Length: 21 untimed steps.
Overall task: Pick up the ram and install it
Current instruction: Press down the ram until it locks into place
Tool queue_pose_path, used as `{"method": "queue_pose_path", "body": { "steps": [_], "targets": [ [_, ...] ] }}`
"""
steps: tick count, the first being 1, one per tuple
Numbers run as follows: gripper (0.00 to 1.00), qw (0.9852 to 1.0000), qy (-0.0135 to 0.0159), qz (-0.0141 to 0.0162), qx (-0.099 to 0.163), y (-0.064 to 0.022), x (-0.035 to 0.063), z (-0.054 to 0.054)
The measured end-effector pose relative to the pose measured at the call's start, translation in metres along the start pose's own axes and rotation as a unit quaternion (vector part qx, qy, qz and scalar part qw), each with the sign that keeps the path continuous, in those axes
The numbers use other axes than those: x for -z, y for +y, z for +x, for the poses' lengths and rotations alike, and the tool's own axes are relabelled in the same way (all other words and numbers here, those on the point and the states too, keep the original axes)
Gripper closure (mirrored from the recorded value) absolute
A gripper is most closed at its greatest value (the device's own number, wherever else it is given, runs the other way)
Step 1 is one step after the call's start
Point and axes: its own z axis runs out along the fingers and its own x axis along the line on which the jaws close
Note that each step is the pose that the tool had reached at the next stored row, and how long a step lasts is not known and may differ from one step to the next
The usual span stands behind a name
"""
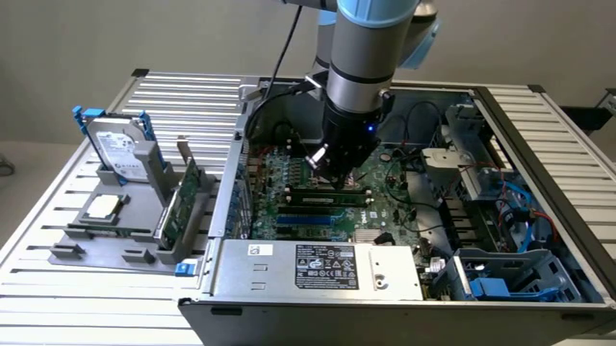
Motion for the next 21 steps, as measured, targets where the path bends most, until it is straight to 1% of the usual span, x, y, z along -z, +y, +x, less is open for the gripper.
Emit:
{"method": "queue_pose_path", "body": {
  "steps": [6, 11, 16, 19, 21],
  "targets": [
    [0.89, 0.9994, 0.0025, 0.0060, -0.033, 0.0000, 0.0000, 0.0000],
    [0.89, 0.9980, 0.0037, 0.0097, -0.063, 0.0000, 0.0001, 0.0000],
    [0.89, 0.9955, 0.0041, 0.0120, -0.094, 0.0000, 0.0000, 0.0000],
    [0.89, 0.9934, 0.0040, 0.0127, -0.114, 0.0000, 0.0000, 0.0000],
    [0.89, 0.9917, 0.0038, 0.0130, -0.128, 0.0000, 0.0000, 0.0000]
  ]
}}
